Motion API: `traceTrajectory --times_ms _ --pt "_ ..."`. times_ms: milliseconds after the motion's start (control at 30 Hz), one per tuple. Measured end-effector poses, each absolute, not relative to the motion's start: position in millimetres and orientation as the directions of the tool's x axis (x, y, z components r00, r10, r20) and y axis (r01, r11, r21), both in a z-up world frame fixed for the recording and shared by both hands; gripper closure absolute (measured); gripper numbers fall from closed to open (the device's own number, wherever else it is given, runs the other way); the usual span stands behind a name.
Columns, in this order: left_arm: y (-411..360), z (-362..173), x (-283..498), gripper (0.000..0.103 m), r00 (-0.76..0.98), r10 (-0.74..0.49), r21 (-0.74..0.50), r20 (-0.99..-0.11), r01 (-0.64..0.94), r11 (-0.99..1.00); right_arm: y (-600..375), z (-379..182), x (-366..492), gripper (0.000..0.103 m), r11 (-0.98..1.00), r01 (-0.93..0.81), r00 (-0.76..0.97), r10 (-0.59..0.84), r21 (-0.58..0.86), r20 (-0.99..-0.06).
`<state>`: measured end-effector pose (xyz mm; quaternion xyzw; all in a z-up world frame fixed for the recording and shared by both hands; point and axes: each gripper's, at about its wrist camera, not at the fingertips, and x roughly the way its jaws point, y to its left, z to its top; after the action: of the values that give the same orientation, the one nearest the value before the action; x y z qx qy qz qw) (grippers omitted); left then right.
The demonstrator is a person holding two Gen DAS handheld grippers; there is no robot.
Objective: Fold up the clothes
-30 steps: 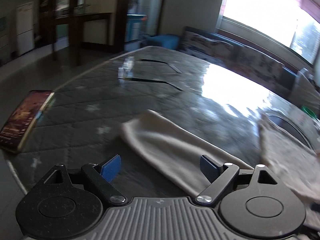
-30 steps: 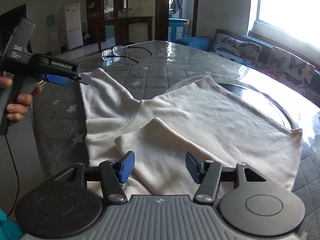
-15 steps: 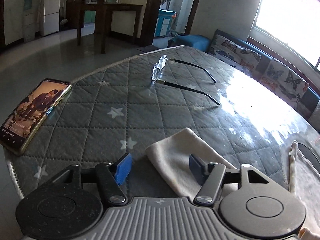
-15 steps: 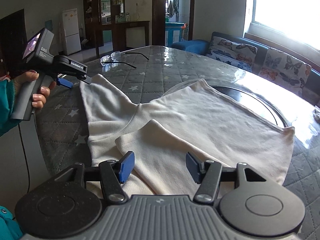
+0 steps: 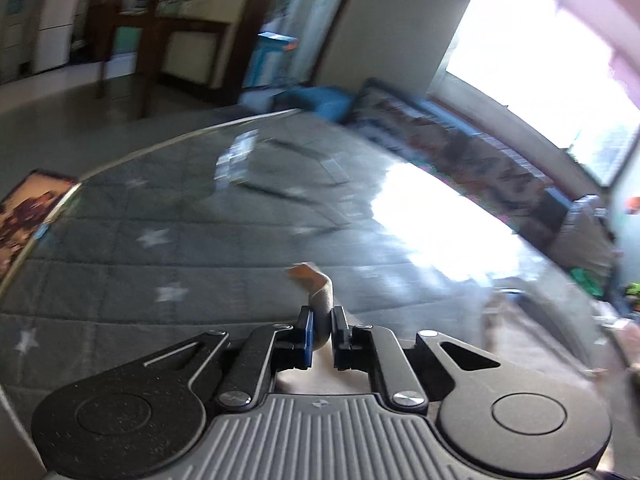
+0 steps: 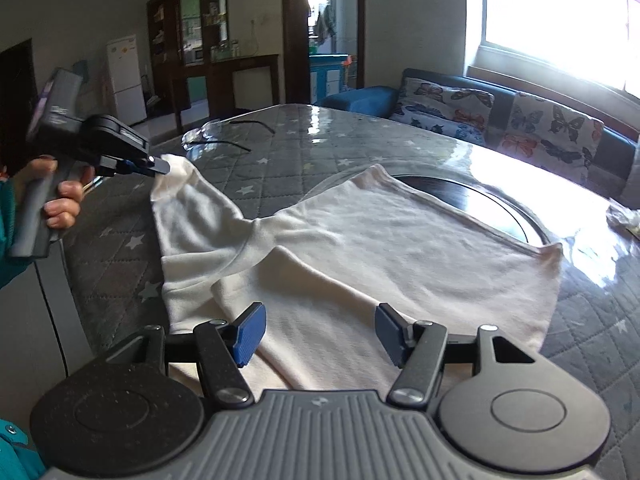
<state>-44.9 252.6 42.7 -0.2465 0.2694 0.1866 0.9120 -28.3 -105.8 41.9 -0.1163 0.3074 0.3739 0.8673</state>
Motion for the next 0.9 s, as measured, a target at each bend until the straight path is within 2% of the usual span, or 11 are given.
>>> traceTrajectory --times_ms 300,500,600,667,833,900 --pt "183 76 -46 0.094 0.876 -0.019 -0.410 -0.481 -0.205 0.889 -132 54 -23 0.041 0.746 -0.663 0.580 0.561 0.058 -0.591" --pt "132 74 -54 0.094 0.862 -0.178 -0.415 -0.474 -0.041 0.909 -145 63 -20 0.041 0.775 -0.627 0.621 0.557 0.077 -0.551" --pt "104 66 -51 0.094 0.842 -0.265 -0.437 -0.470 0.039 0.899 -156 69 -14 0.042 0.795 -0.592 0.634 0.560 0.131 -0.533" --pt "86 60 -46 0.094 0.820 -0.313 -0.439 -0.480 0.084 0.895 -164 72 -11 0.042 0.804 -0.570 0.637 0.562 0.168 -0.528" --pt "53 32 -35 0.093 0.740 -0.371 -0.412 -0.561 0.139 0.900 -174 66 -4 0.054 0.801 -0.547 0.598 0.577 0.244 -0.557" --pt "44 24 -35 0.090 0.715 -0.379 -0.392 -0.588 0.159 0.906 -171 59 -2 0.056 0.798 -0.545 0.575 0.580 0.259 -0.577"
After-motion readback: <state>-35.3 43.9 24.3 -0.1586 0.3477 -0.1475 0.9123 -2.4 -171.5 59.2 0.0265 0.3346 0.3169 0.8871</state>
